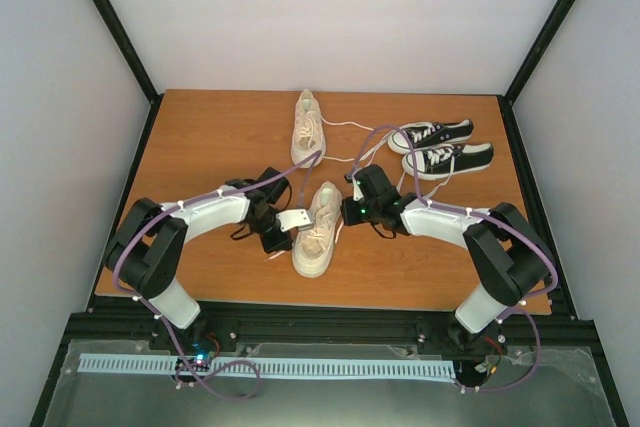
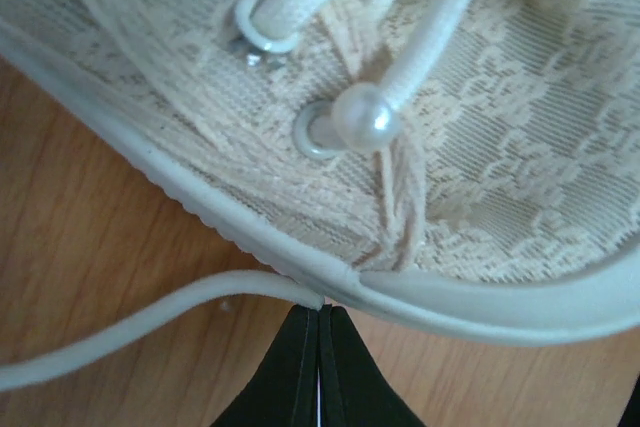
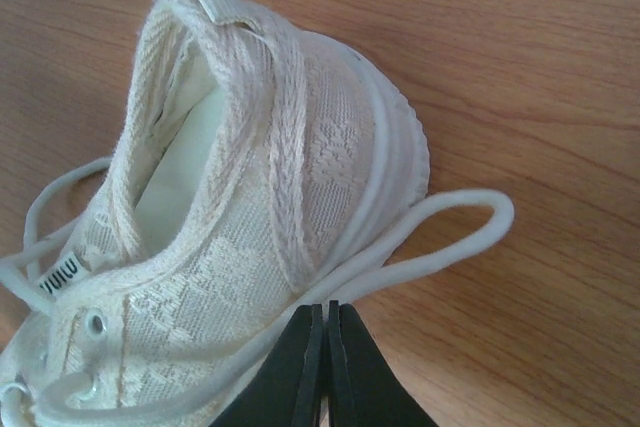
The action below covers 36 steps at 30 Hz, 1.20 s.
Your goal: Tie the shoes
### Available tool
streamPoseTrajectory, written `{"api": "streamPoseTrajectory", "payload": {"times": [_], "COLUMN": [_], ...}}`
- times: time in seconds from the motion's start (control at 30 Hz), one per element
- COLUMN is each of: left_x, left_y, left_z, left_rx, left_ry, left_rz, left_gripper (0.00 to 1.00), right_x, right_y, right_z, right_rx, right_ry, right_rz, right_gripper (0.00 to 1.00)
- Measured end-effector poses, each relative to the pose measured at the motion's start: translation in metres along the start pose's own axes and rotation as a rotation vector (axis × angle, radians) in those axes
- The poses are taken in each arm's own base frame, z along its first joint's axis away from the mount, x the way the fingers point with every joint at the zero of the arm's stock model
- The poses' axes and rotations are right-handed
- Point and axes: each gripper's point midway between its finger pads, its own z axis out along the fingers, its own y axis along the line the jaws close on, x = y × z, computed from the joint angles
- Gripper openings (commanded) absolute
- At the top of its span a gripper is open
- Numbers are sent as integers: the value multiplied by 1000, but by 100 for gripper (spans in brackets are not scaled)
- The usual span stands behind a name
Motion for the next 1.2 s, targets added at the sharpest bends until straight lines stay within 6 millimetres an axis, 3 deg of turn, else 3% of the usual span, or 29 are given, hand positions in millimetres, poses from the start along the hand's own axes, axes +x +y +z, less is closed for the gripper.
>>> {"api": "streamPoseTrajectory", "payload": {"times": [0.27,0.5,0.6,0.73,0.87,1.0,1.2], "left_x": [-19,-23,-27,-27,-20,-18,-11], "left_y": [-22,-23,-14,22,52,35,1], "left_z": [4,-1,-21,-74,-131,-160,-168], "left_rx": [59,72,34,-82,-216,-219,-117], "left_ry": [-33,-31,-59,-129,-174,-175,-158], "left_rz": [20,4,-15,-104,-169,-139,-102], "left_gripper": [1,1,1,1,1,1,1], "right_x": [-7,-8,-11,-30,-35,-28,-46], "right_y": [3,-3,-12,-17,4,34,90], "right_z": [0,-4,-19,-68,-112,-143,-173], "right_rx": [-7,29,71,100,27,-119,-434], "right_ry": [-14,-13,-22,-105,-134,-135,-250], "right_rz": [-2,-1,5,-13,-101,-163,-141], "right_gripper": [3,3,3,3,3,3,3]}}
